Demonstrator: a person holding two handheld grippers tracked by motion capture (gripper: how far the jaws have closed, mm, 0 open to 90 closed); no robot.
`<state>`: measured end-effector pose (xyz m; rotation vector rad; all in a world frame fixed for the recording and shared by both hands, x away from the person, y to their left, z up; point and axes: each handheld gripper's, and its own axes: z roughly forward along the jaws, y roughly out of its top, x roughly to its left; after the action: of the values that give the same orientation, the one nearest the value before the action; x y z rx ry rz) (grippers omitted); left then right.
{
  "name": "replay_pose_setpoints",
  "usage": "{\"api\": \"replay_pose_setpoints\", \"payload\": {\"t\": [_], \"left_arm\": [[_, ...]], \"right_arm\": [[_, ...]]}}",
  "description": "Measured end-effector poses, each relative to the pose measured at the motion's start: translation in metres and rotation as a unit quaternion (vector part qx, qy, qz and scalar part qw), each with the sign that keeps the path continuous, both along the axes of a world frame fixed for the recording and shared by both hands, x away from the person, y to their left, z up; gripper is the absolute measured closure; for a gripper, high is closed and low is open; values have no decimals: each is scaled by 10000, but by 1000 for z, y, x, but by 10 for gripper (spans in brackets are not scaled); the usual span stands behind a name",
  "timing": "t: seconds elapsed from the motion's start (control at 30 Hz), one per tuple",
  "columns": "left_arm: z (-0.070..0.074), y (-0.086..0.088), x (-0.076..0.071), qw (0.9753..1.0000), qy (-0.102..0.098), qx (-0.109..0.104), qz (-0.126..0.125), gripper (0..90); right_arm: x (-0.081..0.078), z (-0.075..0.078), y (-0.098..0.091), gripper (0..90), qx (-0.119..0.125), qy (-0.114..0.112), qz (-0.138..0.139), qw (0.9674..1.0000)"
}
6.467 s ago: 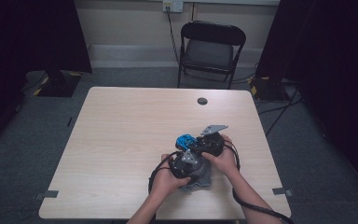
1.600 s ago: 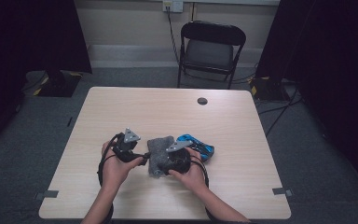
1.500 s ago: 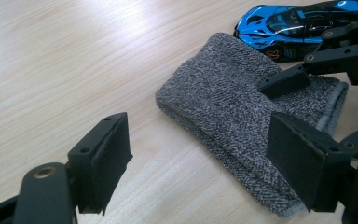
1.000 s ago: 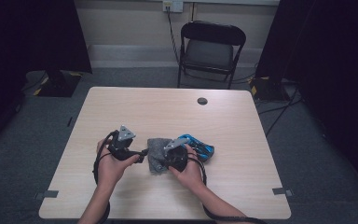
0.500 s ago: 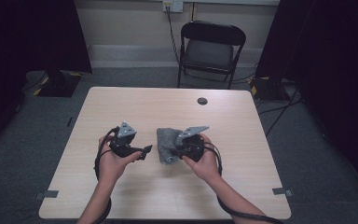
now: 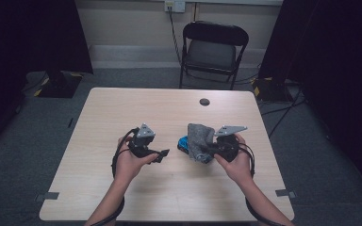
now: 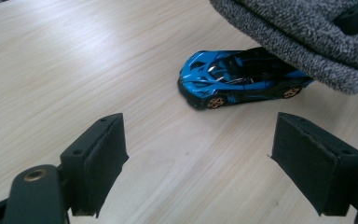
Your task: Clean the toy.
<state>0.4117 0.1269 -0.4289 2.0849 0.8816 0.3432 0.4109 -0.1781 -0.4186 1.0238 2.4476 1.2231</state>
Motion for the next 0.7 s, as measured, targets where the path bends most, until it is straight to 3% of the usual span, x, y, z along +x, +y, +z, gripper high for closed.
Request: {"api": "replay_pose_setpoints", "payload": {"t": [0.4,0.7], "left_arm": [[-7,-40,13,9984,-19,50,-558,171],[-20,-78,31,9940,51,65,-1092,171]], "right_arm": [[-15,-11,-57,785,75,-2,-613,9981],[-34,-30,-93,784,-44,126,-1037,9945]]}}
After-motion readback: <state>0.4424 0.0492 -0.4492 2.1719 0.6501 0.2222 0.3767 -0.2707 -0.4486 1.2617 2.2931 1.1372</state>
